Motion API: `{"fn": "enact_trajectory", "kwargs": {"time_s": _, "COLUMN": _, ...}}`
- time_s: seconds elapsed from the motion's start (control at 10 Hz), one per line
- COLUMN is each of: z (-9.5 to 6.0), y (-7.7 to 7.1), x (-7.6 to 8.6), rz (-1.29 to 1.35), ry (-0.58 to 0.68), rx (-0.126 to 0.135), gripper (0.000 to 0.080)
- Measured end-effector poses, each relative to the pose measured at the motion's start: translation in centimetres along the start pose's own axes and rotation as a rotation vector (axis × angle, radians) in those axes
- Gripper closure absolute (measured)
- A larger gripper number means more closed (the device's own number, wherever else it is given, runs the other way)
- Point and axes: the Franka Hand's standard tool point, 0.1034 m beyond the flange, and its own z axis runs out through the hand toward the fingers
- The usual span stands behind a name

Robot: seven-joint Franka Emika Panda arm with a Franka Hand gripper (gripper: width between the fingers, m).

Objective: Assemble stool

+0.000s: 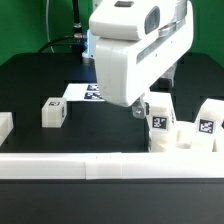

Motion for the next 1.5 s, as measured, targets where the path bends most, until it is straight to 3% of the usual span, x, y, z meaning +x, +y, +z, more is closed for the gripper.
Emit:
{"fn": "enact_trajectory", "kwargs": {"time_s": 0.3, "z": 0.3, "y": -0.3, "x": 1.0, "rz": -0.117, "ry": -0.009, "rx": -0.001, "gripper": 0.0151}}
{"fn": "enact_trajectory", "kwargs": {"time_s": 0.7, "z": 0.7, "y": -0.1, "x": 0.6, "rz": -0.107, "ry": -0.012, "rx": 0.006, "gripper": 0.0162}}
{"fn": "enact_trajectory", "kwargs": {"time_s": 0.9, "z": 0.7, "y": 0.0, "x": 0.6, "rz": -0.106, "ry": -0.012, "rx": 0.006, "gripper": 0.0464}}
{"fn": "enact_trajectory", "kwargs": {"time_s": 1.2, "z": 0.7, "y": 0.0, "x": 0.6, "rz": -0.050, "ry": -0.008, "rx": 0.002, "gripper": 0.0464}}
{"fn": "enact_trajectory", "kwargs": {"time_s": 1.3, "z": 0.7, "y": -0.2, "x": 0.5, "rz": 0.036, "ry": 0.009, "rx": -0.027, "gripper": 0.0464}}
{"fn": "enact_trajectory", "kwargs": {"time_s": 1.5, "z": 0.9, "y": -1.0, "x": 0.4, "rz": 0.297, "ry": 0.028, "rx": -0.034, "gripper": 0.0464}}
